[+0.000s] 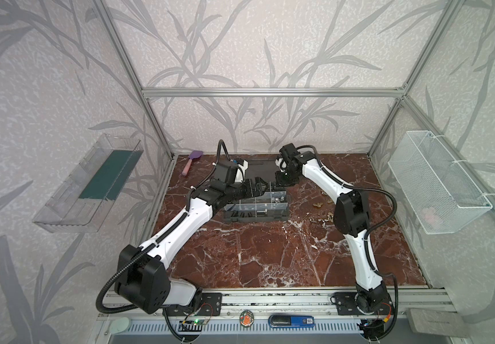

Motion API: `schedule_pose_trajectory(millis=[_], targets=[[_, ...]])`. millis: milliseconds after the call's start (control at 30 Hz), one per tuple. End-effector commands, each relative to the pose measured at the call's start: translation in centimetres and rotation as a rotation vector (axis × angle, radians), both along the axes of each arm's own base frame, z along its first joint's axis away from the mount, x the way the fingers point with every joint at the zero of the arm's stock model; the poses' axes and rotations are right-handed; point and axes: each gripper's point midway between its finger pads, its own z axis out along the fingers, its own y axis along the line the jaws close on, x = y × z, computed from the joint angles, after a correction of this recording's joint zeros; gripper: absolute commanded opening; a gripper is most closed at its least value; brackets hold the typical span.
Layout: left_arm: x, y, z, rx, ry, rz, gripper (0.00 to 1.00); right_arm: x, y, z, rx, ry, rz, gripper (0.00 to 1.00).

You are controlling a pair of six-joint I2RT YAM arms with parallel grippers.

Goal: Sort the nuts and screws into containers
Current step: 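Lower the silver wing nut into a compartment and open the right gripper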

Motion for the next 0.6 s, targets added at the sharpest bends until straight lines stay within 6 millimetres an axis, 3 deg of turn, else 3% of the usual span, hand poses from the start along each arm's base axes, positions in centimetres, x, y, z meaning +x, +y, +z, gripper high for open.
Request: schedule_pose_trajectory(millis=[0,267,567], targets=[[-0.4,-0.1,0.8,-0.006,-0.027,0.0,0.99,-0.5,-2.2,3.9,-0.003,-0.072,-0.018,0.35],[-1.4,-2.9,0.5,0.028,-0.045,-0.073,1.0,-3.5,-7.6,3.7,-0.045,-0.072,-0.095,0.39],[-2.1,-7.9,-0.3,0.039,-0.041,-0.189,0.99,-9.0,-13.3,-0.3,-0.118,0.006,-0.172,0.41]])
